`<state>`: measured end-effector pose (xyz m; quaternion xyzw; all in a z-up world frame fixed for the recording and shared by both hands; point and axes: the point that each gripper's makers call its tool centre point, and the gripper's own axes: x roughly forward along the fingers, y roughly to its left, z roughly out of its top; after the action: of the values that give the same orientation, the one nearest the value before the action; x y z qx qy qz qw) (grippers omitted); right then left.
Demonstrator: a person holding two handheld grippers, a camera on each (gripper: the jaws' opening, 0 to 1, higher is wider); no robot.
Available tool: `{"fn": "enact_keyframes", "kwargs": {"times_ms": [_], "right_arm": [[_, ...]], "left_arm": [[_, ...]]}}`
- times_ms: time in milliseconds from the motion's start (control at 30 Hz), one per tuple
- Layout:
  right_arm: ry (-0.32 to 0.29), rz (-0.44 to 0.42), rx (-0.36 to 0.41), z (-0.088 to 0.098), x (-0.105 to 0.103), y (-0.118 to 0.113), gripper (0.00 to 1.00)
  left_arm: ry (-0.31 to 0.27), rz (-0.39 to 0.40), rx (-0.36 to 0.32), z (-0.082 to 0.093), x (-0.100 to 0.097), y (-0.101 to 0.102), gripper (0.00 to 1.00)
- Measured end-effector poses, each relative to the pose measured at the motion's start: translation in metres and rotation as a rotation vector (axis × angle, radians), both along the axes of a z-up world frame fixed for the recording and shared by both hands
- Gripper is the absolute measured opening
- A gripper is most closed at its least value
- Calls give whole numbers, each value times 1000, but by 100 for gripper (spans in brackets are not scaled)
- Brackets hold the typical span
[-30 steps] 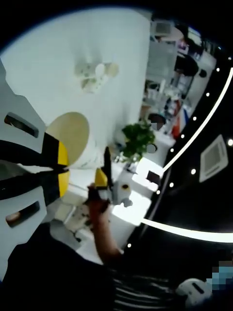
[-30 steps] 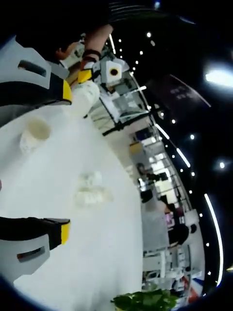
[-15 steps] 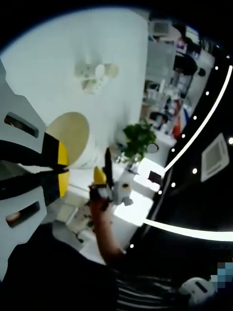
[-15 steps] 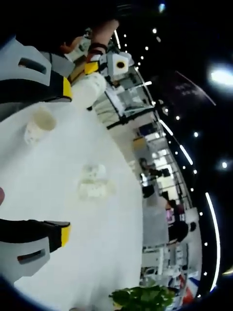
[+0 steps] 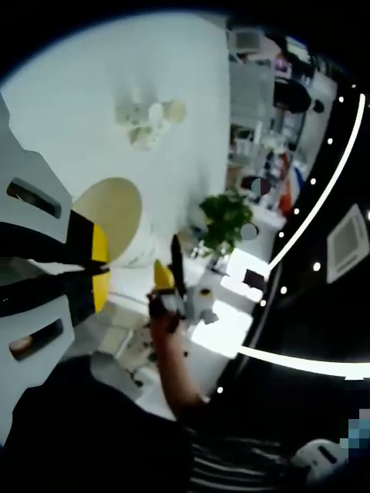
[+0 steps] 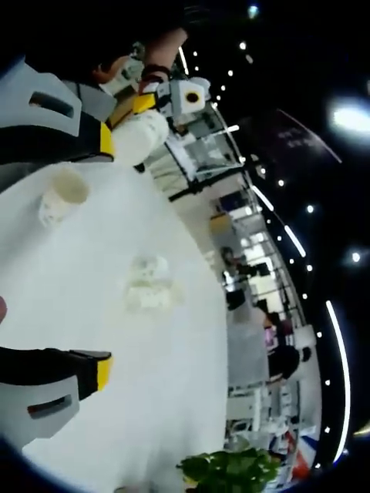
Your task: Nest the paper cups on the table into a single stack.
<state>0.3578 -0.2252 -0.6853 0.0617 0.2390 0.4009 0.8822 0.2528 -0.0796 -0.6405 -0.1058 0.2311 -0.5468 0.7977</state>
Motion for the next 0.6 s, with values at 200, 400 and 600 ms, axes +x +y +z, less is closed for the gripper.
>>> {"fn": "enact_keyframes", "kwargs": {"times_ms": [200,400,600], "right_arm": [[-8,3,-7,1,1,1,100],[-11,-2,-5,0,2,3,100],[-10,5,-21,-4,0,4,100]], "left_arm": [[-30,-37,98,-10,-5,0,0],[-65,-81,145,-8,-10,-3,0],[-83,-100,194,-9,-10,-2,0]]}}
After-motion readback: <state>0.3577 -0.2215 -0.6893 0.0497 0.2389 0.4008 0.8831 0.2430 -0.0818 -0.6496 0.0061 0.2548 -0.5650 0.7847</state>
